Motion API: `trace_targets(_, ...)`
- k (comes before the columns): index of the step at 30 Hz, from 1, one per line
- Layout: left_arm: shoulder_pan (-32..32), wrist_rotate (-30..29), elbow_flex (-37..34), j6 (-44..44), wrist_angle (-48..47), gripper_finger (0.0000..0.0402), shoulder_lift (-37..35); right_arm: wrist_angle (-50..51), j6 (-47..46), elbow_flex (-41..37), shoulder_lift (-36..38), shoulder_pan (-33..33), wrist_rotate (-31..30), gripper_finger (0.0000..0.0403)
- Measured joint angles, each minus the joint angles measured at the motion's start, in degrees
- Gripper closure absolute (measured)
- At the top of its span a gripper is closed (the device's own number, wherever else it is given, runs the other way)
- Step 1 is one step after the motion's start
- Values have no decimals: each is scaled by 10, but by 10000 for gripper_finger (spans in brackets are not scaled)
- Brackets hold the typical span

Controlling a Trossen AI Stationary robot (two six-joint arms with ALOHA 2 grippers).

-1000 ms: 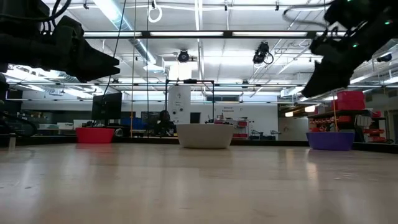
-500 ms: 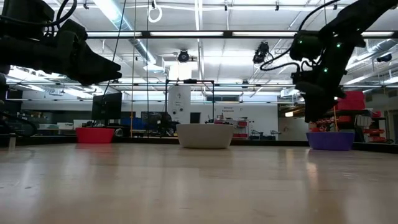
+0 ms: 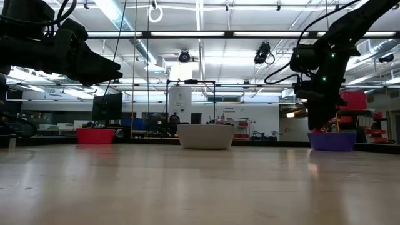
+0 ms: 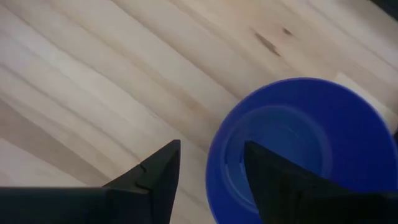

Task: Nest bowls inside each other
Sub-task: Stack the blue bowl on top of the gray bowl

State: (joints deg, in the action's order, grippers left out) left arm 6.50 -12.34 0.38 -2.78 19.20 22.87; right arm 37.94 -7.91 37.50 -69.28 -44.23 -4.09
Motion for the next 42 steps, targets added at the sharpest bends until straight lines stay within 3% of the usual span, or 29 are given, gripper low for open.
trace_targets(13,0,0,0,0,-1,128,0,-48,3,-26,-47,5,12,238)
trace_targets(19,0,0,0,0,-3,128,0,-56,5,-26,-47,5,8,283)
trace_targets(27,0,0,0,0,-6,128,0,-75,31,-26,-46,5,5,386)
trace_targets(32,0,0,0,0,-6,128,0,-86,49,-26,-46,9,8,397)
trace_targets(35,0,0,0,0,-6,128,0,-138,59,-26,-46,23,33,398)
trace_targets(42,0,-5,0,0,-10,128,0,-383,58,-26,-47,80,144,400)
